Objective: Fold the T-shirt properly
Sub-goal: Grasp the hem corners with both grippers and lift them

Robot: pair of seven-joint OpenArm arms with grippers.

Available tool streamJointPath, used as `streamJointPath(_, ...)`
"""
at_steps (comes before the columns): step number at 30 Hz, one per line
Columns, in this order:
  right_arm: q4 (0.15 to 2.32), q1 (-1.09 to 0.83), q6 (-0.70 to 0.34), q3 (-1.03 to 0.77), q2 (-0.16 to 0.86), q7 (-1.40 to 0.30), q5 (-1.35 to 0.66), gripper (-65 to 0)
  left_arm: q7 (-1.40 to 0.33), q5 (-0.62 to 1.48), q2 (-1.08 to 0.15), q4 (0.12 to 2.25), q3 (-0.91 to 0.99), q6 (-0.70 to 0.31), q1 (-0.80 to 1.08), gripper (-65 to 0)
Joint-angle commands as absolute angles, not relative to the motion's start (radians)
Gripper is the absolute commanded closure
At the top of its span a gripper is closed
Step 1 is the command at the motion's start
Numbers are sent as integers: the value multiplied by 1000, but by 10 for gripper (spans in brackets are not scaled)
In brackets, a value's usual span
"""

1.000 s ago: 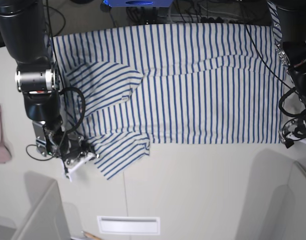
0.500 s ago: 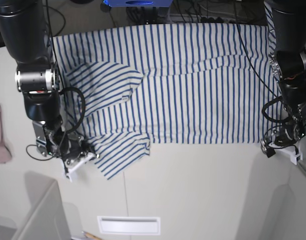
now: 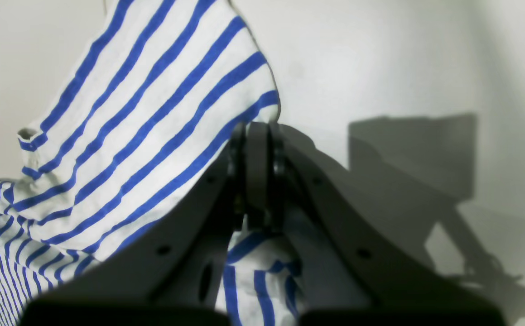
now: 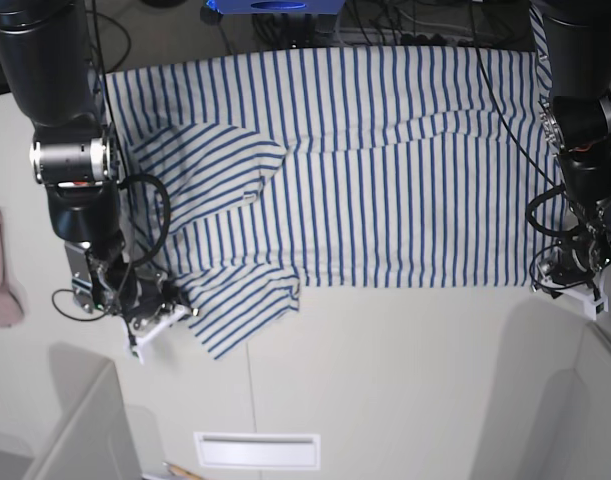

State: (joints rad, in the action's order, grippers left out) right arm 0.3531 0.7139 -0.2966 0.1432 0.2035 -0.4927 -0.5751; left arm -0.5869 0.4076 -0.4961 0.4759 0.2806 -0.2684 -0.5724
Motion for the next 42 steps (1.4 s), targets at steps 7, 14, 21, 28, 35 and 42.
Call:
streamJointPath(7,354,725,-282,142,211,-522,-549,0,-595,410,-506,490,282,-272,-590,0)
streamJointPath(14,355,733,-282,142,211,-490,-545,0,-599,410,-507,588,282,-272,-591,0)
streamJointPath(21,452,743,-280,143,213,-493,-542,0,-602,410,-513,636,282,-272,-615,0)
streamJointPath(28,527,742,-280,142,213,-487,-545,0,-602,410,-513,638,282,-272,-624,0)
streamJointPath(35,585,740,-280,142,213,-487,-542,0,-602,409,-524,638,282,-272,-622,0)
streamJointPath(42,584,734,-278,142,229,-487,-545,0,-604,409,-545,697,282,-274,-615,0)
